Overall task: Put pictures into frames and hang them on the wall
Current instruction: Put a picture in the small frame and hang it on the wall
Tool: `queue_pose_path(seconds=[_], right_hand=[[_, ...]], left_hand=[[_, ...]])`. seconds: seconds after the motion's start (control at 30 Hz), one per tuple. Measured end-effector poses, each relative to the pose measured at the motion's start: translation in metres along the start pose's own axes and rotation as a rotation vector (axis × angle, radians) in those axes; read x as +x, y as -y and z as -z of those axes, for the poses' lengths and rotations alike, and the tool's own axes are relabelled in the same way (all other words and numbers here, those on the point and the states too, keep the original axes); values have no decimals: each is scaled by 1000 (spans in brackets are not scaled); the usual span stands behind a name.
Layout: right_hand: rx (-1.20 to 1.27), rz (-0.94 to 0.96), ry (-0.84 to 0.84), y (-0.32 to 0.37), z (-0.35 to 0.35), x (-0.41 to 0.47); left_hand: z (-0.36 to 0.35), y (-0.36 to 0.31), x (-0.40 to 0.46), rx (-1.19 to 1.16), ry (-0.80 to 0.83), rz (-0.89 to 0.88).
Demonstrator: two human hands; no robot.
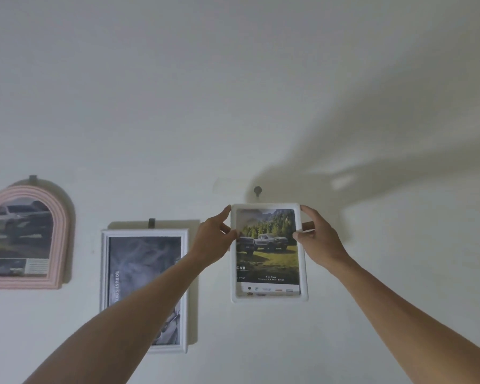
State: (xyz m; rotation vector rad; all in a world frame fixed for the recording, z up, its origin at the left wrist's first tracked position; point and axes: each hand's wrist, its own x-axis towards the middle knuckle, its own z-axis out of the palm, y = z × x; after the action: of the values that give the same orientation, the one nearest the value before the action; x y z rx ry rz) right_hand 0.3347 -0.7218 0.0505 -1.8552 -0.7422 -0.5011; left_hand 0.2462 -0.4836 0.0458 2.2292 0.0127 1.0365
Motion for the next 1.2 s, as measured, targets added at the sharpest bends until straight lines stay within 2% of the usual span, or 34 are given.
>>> queue_pose_path(seconds=[0.5,0.9,1.2], right_hand=[[26,91,50,-23,-32,68],[-17,161,-126,-43,-55,75],[-81,126,-125,-46,-54,80]], left_hand=[[-15,14,53,181,-110,24],[-19,18,56,188,-155,-45],[-16,16,58,226,-127,-61]])
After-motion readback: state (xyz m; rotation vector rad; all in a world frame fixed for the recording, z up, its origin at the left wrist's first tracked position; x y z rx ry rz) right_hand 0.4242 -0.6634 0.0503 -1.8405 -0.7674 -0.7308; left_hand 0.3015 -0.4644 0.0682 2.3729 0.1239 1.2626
